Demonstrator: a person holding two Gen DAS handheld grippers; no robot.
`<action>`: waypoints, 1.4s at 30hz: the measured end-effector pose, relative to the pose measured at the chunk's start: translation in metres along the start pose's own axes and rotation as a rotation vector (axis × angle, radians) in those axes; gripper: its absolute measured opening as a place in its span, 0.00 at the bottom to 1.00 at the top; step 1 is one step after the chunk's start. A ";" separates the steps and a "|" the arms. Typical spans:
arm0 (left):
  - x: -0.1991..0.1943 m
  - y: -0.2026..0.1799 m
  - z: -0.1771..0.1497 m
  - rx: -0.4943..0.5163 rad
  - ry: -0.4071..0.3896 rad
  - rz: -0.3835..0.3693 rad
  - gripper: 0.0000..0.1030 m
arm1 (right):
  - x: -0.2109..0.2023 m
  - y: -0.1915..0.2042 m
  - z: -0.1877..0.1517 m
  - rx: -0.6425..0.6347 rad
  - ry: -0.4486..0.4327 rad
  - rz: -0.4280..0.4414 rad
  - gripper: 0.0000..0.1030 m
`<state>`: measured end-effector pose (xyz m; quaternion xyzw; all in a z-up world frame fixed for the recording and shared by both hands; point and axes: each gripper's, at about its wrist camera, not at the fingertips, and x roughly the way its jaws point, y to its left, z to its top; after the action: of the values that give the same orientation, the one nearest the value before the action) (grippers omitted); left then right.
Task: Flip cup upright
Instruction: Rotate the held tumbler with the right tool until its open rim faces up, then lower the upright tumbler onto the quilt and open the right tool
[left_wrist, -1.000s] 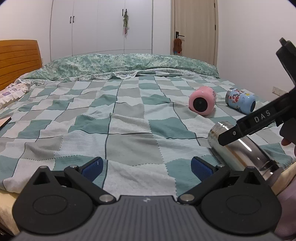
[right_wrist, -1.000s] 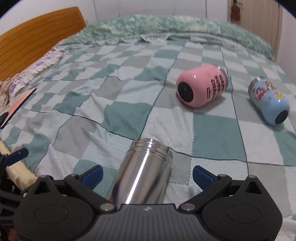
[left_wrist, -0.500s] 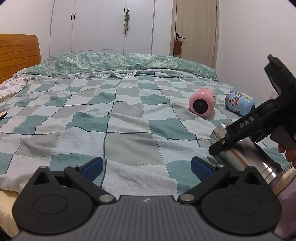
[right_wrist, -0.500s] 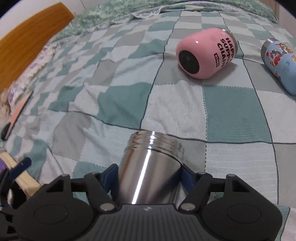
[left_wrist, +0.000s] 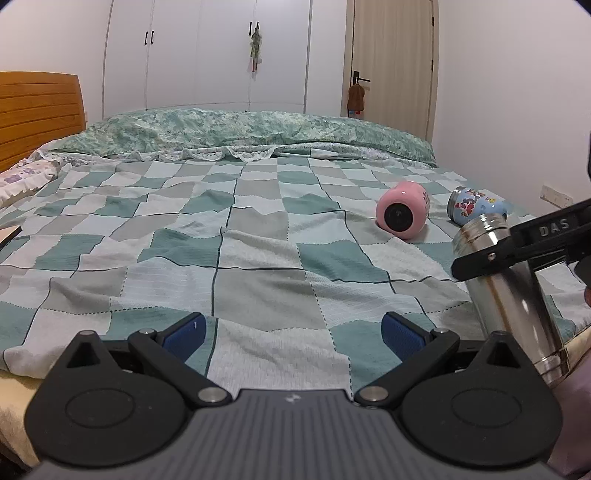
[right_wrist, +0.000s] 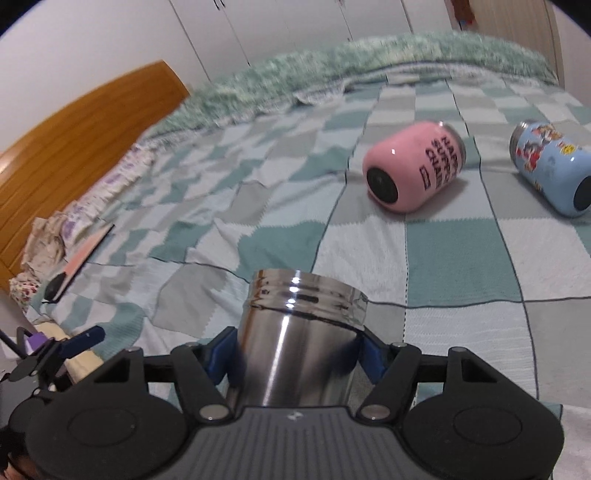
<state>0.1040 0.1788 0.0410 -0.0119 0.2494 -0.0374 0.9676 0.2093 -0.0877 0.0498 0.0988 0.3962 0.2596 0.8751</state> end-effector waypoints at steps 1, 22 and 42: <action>-0.001 0.000 0.000 0.000 -0.001 0.000 1.00 | -0.003 0.000 -0.002 -0.006 -0.015 0.002 0.65; -0.027 0.004 0.007 0.018 -0.038 0.026 1.00 | -0.050 0.065 -0.015 -0.358 -0.406 0.093 0.61; -0.029 0.010 0.003 -0.009 -0.022 0.054 1.00 | 0.031 0.089 -0.023 -0.502 -0.502 -0.038 0.61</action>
<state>0.0814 0.1913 0.0572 -0.0100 0.2389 -0.0100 0.9709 0.1756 0.0034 0.0489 -0.0660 0.0946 0.3004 0.9468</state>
